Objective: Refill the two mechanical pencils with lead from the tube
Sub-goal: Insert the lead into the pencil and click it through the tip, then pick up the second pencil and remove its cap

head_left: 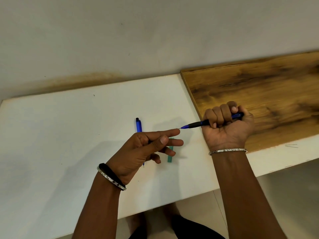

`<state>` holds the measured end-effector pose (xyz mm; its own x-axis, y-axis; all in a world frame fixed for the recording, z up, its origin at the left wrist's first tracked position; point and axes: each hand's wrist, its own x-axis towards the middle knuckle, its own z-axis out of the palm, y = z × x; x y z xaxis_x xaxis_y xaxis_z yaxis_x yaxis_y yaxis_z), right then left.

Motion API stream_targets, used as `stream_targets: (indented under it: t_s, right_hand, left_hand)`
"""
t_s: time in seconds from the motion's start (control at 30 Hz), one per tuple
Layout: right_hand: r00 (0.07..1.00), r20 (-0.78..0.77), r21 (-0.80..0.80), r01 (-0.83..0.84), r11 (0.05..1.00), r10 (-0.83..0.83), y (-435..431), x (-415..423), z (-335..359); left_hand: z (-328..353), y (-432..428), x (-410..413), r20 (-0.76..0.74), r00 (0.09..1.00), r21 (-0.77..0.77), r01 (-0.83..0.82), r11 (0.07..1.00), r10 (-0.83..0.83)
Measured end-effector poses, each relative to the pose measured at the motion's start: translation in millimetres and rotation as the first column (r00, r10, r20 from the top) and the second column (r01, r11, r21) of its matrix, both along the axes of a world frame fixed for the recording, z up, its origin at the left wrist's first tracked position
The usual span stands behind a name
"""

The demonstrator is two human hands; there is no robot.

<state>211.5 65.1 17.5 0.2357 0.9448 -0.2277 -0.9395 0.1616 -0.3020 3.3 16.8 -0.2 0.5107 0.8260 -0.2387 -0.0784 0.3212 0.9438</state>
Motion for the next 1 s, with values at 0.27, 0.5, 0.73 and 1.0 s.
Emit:
stream_targets:
  t_s: [0.27,0.5,0.73,1.0]
  right_hand:
    - [0.995,0.086,-0.177,-0.031,0.984,0.047,2.3,-3.7,-1.5]
    - [0.829,0.477,-0.302,-0.158,0.940,0.292,9.3,-33.1,-9.7]
    - [0.355,0.813,-0.450,-0.119,0.885,0.461,-1.4,-63.4,-13.5]
    - [-0.571,0.726,-0.433,0.054,0.900,0.384,-18.2,-96.8,-36.5]
  left_hand:
    - [-10.4,4.7,-2.9,-0.327,0.832,0.064,-0.454,0.889,0.448]
    - [-17.4,0.3,6.6,-0.756,0.259,0.477,-0.410,0.777,0.601]
    - [-22.9,-3.8,23.3,-0.913,0.070,0.369,-0.274,0.888,0.401]
    - [-25.0,-0.4,26.1,-0.932,-0.014,0.354,-0.254,0.900,0.363]
